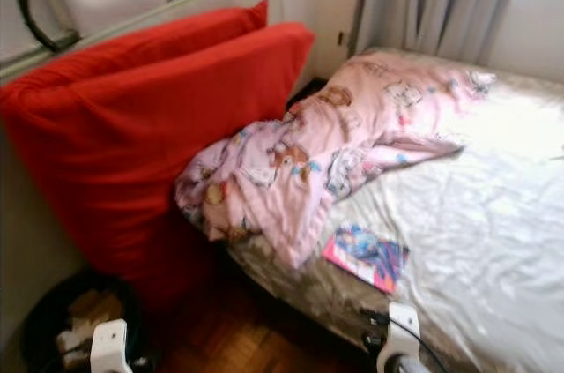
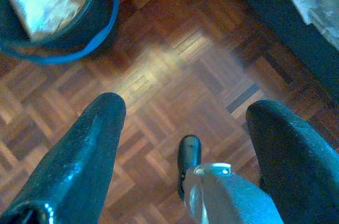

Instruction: Clean up the room

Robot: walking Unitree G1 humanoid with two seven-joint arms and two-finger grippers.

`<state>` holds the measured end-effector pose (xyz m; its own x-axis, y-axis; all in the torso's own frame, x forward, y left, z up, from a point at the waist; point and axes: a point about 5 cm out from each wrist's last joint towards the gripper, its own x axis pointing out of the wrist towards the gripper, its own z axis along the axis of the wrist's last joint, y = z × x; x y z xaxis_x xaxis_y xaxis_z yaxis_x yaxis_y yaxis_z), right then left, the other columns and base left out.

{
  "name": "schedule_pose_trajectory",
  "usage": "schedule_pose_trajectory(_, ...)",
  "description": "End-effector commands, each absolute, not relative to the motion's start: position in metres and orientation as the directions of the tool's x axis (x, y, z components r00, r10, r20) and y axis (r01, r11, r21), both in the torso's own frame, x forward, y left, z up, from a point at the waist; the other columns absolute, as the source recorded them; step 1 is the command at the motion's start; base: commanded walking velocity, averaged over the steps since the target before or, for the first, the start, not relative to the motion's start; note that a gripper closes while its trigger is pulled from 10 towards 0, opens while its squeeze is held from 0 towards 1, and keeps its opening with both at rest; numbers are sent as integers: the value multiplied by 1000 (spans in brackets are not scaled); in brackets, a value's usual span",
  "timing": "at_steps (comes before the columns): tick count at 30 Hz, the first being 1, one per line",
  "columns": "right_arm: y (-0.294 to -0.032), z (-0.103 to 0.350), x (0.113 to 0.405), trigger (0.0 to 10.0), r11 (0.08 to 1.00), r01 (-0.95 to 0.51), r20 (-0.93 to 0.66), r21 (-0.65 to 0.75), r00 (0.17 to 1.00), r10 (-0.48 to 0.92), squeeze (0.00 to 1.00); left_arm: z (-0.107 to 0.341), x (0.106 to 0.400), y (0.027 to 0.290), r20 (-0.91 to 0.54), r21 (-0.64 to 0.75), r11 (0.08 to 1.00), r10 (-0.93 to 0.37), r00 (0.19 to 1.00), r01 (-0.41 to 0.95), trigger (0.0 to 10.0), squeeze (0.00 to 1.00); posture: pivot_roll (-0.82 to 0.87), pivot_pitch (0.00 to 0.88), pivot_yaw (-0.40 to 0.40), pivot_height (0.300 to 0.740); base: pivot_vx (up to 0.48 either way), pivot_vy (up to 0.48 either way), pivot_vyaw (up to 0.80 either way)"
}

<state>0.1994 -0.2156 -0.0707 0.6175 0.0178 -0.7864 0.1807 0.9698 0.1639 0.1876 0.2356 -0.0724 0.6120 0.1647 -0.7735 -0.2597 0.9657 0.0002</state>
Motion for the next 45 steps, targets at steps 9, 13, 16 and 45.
schedule_pose_trajectory(9, -218, -69, 202, 10000, 968, 192, -775, 162, 632, 4, 0, -70, 192, 237, -770, -4, 963, 169, 615, -269, 10000, 0, -92, 0, 27, 740, 300, 0, -86)
schedule_pose_trajectory(13, -218, -69, 202, 10000, 967, 194, -775, 164, 632, 5, 0, -70, 192, 237, -770, -5, 963, 168, 615, -269, 10000, 0, -92, 0, 27, 740, 300, 0, 0)
schedule_pose_trajectory(16, -218, -69, 201, 10000, 967, 191, -777, 167, 629, 11, 0, -70, 192, 237, -770, -5, 963, 168, 616, -269, 10000, 0, -92, 0, 27, 740, 300, 0, -219)
schedule_pose_trajectory(45, -213, -58, 212, 10000, 969, 132, -622, 210, 783, 28, 0, -62, 198, 239, -680, -46, 975, 129, 722, -218, 10000, 0, -75, 0, 57, 740, 58, 0, -169)
